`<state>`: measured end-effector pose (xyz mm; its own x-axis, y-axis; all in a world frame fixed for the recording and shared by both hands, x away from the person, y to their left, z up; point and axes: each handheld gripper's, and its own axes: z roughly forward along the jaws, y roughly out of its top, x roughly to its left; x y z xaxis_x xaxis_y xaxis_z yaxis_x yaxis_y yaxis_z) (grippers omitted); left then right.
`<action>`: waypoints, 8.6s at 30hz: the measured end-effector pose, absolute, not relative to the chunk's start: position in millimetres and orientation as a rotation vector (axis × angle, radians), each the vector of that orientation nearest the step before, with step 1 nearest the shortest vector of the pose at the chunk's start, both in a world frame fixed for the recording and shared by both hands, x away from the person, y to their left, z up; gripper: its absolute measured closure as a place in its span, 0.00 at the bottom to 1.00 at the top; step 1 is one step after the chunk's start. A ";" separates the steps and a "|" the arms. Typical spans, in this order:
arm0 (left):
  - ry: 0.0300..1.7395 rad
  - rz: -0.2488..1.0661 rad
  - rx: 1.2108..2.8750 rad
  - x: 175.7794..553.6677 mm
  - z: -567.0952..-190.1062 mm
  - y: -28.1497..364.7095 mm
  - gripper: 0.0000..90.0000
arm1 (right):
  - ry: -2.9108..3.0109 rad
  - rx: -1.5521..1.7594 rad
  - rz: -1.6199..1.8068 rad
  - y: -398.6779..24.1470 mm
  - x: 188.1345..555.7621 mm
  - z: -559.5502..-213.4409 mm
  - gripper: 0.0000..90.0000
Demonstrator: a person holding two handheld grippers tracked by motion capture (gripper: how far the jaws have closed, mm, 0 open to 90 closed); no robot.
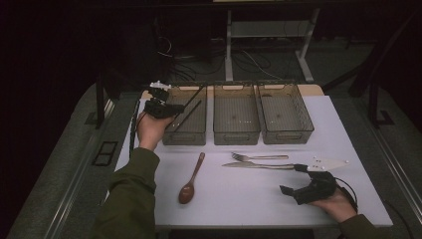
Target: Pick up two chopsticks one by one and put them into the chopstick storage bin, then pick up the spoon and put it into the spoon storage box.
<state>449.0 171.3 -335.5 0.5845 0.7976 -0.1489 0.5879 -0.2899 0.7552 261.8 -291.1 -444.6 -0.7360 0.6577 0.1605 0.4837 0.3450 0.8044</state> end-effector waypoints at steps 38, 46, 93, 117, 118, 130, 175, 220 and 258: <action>1.242 0.420 2.114 502.2 -384.0 152.0 0.88 | 2.409 1.024 1.355 -293.4 260.4 -442.7 0.01; 1.202 0.422 2.094 499.7 -377.6 153.9 0.73 | 2.409 1.027 1.355 -293.7 260.5 -442.7 0.01; 0.932 0.368 2.038 388.9 -353.0 153.6 0.29 | 2.405 1.040 1.354 -295.4 260.8 -443.0 0.01; 0.913 0.273 2.074 316.3 -399.4 163.8 0.73 | 2.413 1.038 1.355 -295.1 260.8 -442.5 0.01; 0.913 0.262 2.070 313.4 -401.0 163.0 0.76 | 2.412 1.036 1.355 -294.9 261.3 -442.7 0.01; 0.864 0.178 2.116 286.2 -411.7 157.3 0.98 | 2.416 1.032 1.354 -294.5 261.1 -442.5 0.01; 0.945 0.244 2.219 374.6 -445.9 114.6 0.99 | 2.412 1.037 1.348 -295.2 261.1 -442.9 0.01; 0.559 -0.078 2.335 330.2 -444.7 51.6 0.99 | 2.415 1.034 1.345 -295.4 260.6 -442.7 0.01; 0.668 0.085 2.184 282.0 -422.9 168.4 0.40 | 2.414 1.035 1.343 -295.5 260.4 -442.7 0.01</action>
<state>282.0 168.4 -422.9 0.8562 0.4905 -0.1622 0.4345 -0.5137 0.7398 260.4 -295.5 -442.7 -0.7379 0.6555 0.1607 0.4822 0.3455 0.8050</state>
